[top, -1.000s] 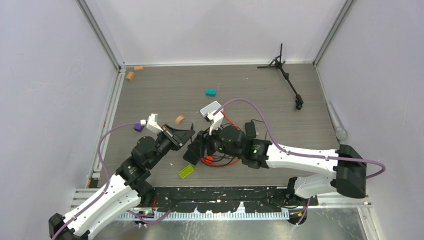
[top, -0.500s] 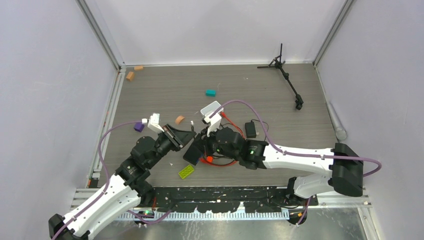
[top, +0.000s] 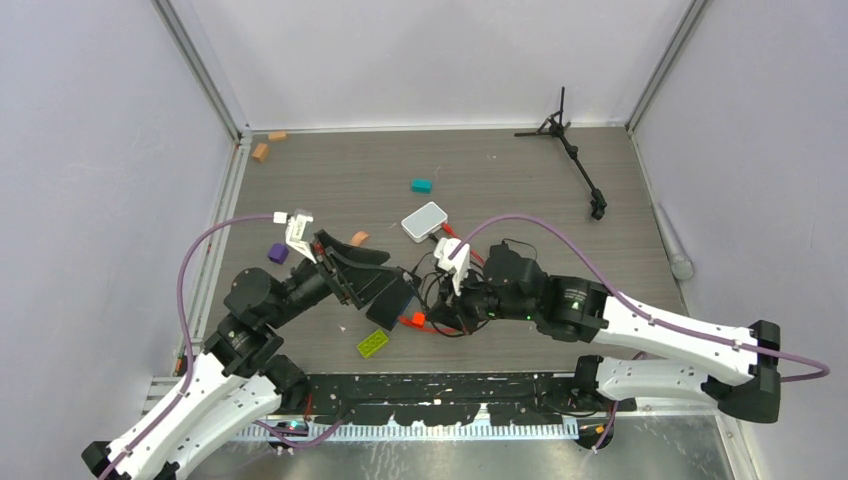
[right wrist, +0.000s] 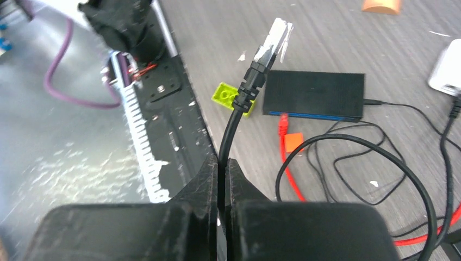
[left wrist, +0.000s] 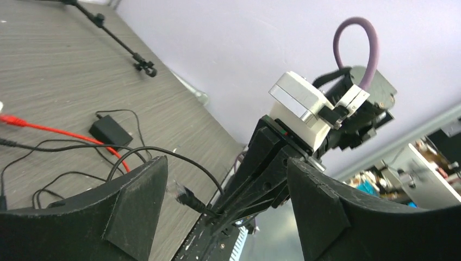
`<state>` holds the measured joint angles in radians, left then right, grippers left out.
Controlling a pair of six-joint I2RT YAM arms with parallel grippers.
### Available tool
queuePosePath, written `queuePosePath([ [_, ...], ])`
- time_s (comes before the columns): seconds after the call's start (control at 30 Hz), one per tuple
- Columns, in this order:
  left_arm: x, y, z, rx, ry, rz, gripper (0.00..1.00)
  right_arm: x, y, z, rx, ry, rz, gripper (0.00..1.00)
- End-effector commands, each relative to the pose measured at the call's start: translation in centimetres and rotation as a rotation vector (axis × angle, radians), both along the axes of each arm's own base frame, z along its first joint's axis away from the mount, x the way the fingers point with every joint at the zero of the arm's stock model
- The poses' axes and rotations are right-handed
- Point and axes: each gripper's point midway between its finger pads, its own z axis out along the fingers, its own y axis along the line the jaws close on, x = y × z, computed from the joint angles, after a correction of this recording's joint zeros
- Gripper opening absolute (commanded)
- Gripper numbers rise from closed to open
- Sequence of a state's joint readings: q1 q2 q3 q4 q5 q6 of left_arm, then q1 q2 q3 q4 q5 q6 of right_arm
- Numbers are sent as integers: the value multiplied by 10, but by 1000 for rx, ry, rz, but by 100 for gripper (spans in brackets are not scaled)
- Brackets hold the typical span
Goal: Insert the plug into the switch port
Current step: Pick up the connector from the center of the board.
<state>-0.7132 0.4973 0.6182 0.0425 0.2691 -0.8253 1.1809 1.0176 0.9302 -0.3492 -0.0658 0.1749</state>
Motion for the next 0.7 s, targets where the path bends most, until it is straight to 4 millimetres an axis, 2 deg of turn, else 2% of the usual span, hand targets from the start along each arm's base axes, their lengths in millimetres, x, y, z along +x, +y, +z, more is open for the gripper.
queuePosePath([
  [0.0,-19,-13,25,5,-119,-140,81,-39,-10,35,41,2,219,0],
  [0.23,-23,-20,20,59,-60,-196,77,-57,-12,63,153,-7,296,0],
  [0.47,-26,-25,10,35,-6,-234,77,-39,-8,73,182,-74,221,0],
  [0.67,-31,-33,1,38,18,-300,68,-21,-1,74,185,-122,153,1],
])
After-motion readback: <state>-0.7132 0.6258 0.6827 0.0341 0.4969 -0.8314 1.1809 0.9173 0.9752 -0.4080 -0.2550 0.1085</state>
